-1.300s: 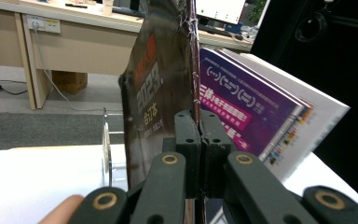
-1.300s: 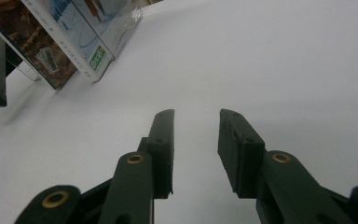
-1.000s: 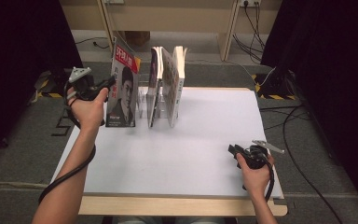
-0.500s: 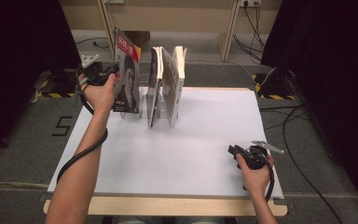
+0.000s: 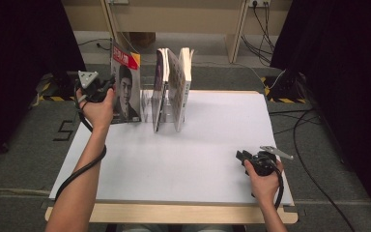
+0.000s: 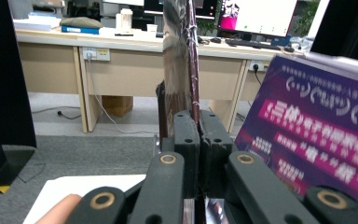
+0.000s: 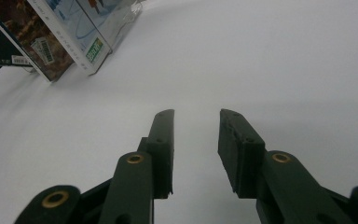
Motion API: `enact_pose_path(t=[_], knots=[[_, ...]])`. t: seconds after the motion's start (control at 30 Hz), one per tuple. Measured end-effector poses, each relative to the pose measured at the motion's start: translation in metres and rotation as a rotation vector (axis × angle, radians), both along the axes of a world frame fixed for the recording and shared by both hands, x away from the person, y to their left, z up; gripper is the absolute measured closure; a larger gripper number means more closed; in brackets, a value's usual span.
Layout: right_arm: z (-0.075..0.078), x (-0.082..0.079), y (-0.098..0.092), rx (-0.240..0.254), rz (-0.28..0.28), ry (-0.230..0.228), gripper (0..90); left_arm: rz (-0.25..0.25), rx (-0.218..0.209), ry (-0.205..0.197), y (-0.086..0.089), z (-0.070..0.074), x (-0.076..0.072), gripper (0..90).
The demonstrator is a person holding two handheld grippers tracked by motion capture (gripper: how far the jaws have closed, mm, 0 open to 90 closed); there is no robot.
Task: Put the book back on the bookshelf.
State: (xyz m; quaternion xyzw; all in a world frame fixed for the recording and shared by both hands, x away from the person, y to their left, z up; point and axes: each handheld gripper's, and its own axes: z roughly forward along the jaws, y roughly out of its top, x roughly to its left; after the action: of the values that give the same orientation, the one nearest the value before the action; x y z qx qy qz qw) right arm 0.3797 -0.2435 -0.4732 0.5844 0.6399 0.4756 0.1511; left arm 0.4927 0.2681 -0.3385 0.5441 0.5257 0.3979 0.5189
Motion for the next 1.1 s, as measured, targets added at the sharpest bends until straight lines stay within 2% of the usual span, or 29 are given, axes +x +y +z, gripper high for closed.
enact_pose_path(t=[0.1,0.27,0.4,0.57,0.63,0.7,0.77,0.87,0.93,1.03,1.1], knots=[[-0.001,0.000,0.000,-0.009,0.003,0.001,67.0,0.001,0.043,-0.014,0.003,-0.010,-0.009,86.8],[-0.002,0.000,-0.001,-0.017,0.003,-0.003,67.0,-0.008,0.038,-0.007,0.010,-0.026,-0.025,86.2],[-0.001,-0.001,0.000,-0.014,0.008,-0.005,67.0,-0.005,0.075,-0.023,0.014,-0.036,-0.038,85.0],[-0.001,0.000,0.001,-0.017,0.008,-0.003,66.8,-0.025,0.079,-0.004,0.019,-0.040,-0.048,84.6],[-0.001,-0.001,0.001,-0.014,0.008,-0.004,66.7,-0.020,0.098,0.005,0.019,-0.041,-0.052,83.7],[0.000,-0.001,0.001,-0.012,0.009,-0.001,66.6,-0.026,0.083,0.015,0.020,-0.042,-0.056,82.8],[-0.001,-0.001,0.001,-0.006,0.005,0.003,66.4,-0.031,0.085,0.023,0.020,-0.042,-0.058,81.2],[-0.001,0.000,0.001,-0.008,0.009,0.003,66.2,-0.021,0.086,0.030,0.021,-0.041,-0.055,75.4],[-0.001,0.001,0.001,-0.006,0.013,0.005,65.8,-0.035,0.062,0.051,0.023,-0.039,-0.048,71.9],[-0.002,0.001,0.001,-0.002,0.016,0.013,65.4,-0.025,0.059,0.070,0.025,-0.033,-0.033,63.8],[-0.002,0.001,0.001,-0.002,0.018,0.014,65.2,-0.028,0.048,0.070,0.024,-0.026,-0.027,60.0]])
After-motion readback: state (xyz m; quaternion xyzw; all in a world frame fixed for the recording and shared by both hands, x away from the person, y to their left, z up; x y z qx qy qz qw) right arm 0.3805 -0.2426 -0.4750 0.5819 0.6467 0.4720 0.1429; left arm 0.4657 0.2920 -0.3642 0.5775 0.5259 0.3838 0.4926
